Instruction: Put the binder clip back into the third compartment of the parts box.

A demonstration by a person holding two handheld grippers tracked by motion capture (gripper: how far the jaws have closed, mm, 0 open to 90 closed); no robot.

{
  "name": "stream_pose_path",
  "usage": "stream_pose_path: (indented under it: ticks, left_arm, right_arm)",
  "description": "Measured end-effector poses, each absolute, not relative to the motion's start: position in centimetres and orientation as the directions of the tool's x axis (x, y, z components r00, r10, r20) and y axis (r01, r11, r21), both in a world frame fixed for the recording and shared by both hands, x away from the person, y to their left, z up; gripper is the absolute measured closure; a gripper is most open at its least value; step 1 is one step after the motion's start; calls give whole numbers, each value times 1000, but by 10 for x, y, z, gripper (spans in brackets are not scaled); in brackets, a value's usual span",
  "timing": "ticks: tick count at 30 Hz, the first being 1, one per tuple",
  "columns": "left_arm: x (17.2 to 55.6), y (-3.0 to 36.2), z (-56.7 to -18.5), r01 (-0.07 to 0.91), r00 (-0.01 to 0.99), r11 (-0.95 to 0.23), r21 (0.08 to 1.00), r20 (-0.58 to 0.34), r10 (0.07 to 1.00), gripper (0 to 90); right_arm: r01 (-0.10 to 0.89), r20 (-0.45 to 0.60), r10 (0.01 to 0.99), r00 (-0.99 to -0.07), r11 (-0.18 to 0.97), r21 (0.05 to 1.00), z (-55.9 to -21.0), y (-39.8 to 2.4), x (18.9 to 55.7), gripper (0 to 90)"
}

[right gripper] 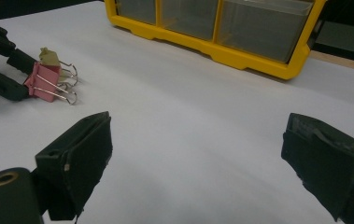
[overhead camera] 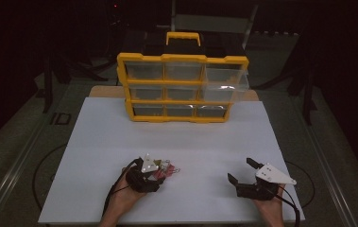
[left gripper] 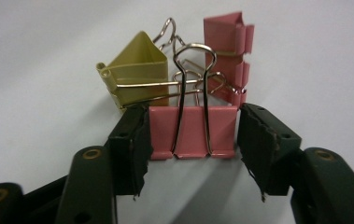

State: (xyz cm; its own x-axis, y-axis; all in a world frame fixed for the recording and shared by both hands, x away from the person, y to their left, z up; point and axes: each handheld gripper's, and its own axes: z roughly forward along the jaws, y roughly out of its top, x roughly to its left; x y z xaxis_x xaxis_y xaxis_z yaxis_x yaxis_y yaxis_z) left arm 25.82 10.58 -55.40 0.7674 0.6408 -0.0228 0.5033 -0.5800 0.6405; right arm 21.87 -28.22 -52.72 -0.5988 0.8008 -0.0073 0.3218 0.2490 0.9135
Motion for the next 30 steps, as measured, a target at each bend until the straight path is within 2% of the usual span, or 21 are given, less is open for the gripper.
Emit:
stream_pose_path:
  ticks: [4, 11, 19, 30]
  left_arm:
    - [259, 107, -553, 509, 766, -579, 637, -28, 643, 501]
    - [255, 111, -548, 504, 779, -603, 619, -25, 626, 503]
    - [242, 134, -536, 505, 782, -608, 612, -26, 623, 503]
    - [241, 166, -508, 483, 771, -557, 676, -27, 636, 503]
  right_arm:
    - [323, -9, 801, -598, 251, 912, -527, -282, 219, 84]
    - [324, -8, 802, -597, 251, 912, -527, -283, 218, 84]
    - [325, -10, 801, -598, 254, 911, -527, -281, 218, 84]
    - [327, 2, 796, -605, 247, 912, -528, -281, 220, 83]
